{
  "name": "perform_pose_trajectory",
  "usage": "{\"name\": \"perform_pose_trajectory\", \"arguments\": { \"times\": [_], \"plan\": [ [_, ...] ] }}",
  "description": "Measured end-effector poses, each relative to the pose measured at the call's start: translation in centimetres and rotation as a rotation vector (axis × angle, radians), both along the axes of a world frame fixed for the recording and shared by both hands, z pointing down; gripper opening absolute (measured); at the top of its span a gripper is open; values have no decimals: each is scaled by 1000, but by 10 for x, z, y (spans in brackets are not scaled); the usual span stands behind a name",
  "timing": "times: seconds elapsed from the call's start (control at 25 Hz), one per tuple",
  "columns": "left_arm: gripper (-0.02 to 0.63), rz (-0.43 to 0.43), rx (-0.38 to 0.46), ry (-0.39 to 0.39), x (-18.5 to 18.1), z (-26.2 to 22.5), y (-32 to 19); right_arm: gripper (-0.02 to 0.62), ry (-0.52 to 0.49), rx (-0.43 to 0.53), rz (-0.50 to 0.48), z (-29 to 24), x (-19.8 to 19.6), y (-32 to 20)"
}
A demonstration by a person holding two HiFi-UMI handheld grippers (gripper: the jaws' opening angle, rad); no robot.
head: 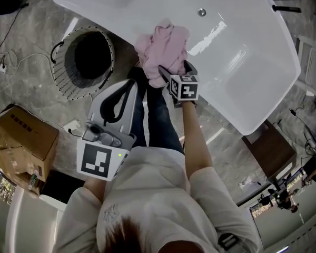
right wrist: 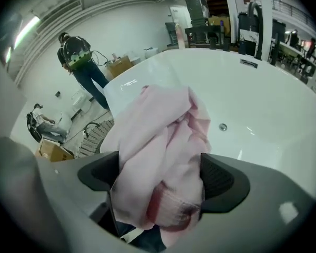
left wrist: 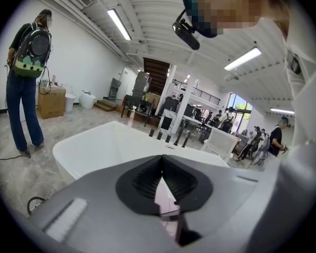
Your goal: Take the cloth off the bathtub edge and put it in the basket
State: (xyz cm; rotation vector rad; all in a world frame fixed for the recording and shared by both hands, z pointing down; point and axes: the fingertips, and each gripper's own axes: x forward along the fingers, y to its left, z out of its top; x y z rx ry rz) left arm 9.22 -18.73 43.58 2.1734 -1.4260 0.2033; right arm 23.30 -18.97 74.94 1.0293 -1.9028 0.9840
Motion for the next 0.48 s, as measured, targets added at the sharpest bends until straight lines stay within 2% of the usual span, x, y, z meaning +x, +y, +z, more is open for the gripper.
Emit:
{"name": "perform_pose_trajectory", "arguments": {
  "times": [0.32, 0.48],
  "plan": [
    [48, -7, -1, -7, -4, -1, -2, 443, 3, 31, -52, 4, -2, 4],
    [48, -5, -2, -3, -3, -3, -1, 354, 6, 48, -126, -2, -6, 6]
  ]
}}
